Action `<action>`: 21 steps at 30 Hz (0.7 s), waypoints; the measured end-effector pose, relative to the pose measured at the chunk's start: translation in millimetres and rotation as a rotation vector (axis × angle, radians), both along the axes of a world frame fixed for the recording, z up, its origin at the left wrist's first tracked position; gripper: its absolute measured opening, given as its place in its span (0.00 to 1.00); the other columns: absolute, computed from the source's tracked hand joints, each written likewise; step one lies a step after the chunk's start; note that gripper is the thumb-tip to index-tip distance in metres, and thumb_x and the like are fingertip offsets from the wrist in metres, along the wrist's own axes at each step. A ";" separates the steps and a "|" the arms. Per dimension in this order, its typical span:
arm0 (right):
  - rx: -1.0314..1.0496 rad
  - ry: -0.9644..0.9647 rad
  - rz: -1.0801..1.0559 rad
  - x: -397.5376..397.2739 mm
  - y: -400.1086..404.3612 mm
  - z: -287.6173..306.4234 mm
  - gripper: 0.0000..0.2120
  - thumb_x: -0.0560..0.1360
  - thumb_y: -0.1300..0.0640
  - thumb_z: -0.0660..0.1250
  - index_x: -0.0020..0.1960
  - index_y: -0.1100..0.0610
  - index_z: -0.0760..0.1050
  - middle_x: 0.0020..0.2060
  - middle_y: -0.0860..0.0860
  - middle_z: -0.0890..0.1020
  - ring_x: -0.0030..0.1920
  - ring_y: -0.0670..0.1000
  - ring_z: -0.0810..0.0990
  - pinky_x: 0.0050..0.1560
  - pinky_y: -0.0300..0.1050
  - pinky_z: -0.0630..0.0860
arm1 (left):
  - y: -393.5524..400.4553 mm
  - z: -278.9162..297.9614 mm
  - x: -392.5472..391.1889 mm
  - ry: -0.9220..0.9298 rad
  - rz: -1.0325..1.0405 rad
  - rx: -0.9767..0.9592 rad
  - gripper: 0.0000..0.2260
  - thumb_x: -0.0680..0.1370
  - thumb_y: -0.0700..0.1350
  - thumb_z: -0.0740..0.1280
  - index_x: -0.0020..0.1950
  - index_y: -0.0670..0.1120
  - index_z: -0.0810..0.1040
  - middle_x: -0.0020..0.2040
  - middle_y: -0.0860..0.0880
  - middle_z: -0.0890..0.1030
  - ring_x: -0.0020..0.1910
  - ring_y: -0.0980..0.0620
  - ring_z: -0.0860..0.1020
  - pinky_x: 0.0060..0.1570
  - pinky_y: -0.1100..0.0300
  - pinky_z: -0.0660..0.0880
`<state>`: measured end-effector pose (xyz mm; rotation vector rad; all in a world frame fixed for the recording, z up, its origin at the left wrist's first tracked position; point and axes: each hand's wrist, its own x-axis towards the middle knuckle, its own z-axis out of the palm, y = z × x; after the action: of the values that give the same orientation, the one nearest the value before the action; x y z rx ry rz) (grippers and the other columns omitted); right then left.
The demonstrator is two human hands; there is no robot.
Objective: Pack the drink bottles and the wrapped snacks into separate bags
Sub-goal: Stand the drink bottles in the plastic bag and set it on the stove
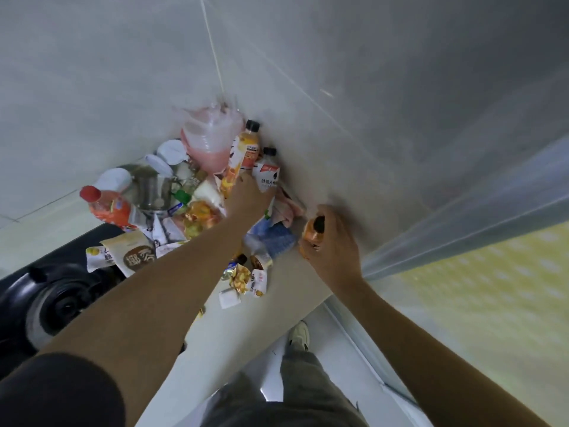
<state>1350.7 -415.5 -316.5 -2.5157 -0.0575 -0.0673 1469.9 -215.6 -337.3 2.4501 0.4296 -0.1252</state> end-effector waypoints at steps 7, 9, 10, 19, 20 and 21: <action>0.056 0.037 -0.006 2.3 -4.2 -7.9 0.36 0.69 0.52 0.81 0.70 0.50 0.66 0.64 0.50 0.77 0.63 0.52 0.78 0.55 0.43 0.78 | -8.6 -10.8 9.2 -0.014 0.082 -0.004 0.30 0.72 0.64 0.73 0.65 0.46 0.73 0.55 0.48 0.80 0.52 0.47 0.81 0.44 0.55 0.73; 0.041 0.036 0.006 3.0 -0.7 -4.6 0.35 0.69 0.53 0.81 0.69 0.49 0.65 0.64 0.50 0.77 0.62 0.54 0.78 0.52 0.46 0.78 | -10.3 -3.3 3.2 -0.035 0.067 0.006 0.28 0.73 0.63 0.73 0.63 0.46 0.73 0.53 0.49 0.81 0.48 0.50 0.78 0.42 0.57 0.71; 0.038 0.039 0.017 3.3 1.7 -1.9 0.34 0.69 0.53 0.81 0.68 0.49 0.65 0.63 0.50 0.77 0.62 0.54 0.78 0.50 0.46 0.77 | -9.4 0.9 -1.8 -0.052 0.058 0.004 0.27 0.73 0.63 0.74 0.62 0.46 0.73 0.52 0.50 0.80 0.46 0.51 0.76 0.42 0.57 0.70; 0.022 -0.088 0.099 34.3 48.5 55.3 0.27 0.70 0.39 0.78 0.61 0.51 0.73 0.50 0.47 0.80 0.48 0.50 0.79 0.41 0.41 0.69 | 25.5 52.0 -73.5 -0.184 0.149 -0.045 0.29 0.70 0.65 0.76 0.60 0.49 0.70 0.52 0.50 0.83 0.49 0.49 0.81 0.40 0.55 0.76; 0.037 -0.111 0.119 36.8 59.3 63.0 0.27 0.69 0.39 0.78 0.59 0.52 0.74 0.48 0.46 0.81 0.46 0.50 0.79 0.41 0.41 0.67 | 36.1 59.7 -84.5 -0.199 0.180 -0.049 0.30 0.70 0.65 0.76 0.61 0.48 0.70 0.54 0.49 0.83 0.50 0.48 0.81 0.43 0.53 0.78; 0.045 -0.137 0.131 39.2 67.0 69.1 0.28 0.68 0.38 0.78 0.59 0.52 0.74 0.47 0.46 0.81 0.46 0.52 0.80 0.41 0.41 0.67 | 44.3 66.4 -94.0 -0.211 0.197 -0.051 0.31 0.70 0.65 0.76 0.63 0.47 0.70 0.55 0.48 0.83 0.51 0.47 0.81 0.46 0.50 0.79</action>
<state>1389.9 -348.4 -247.4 -2.4530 -0.2737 -0.1858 1376.0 -171.2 -270.9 2.3257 0.5620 0.2016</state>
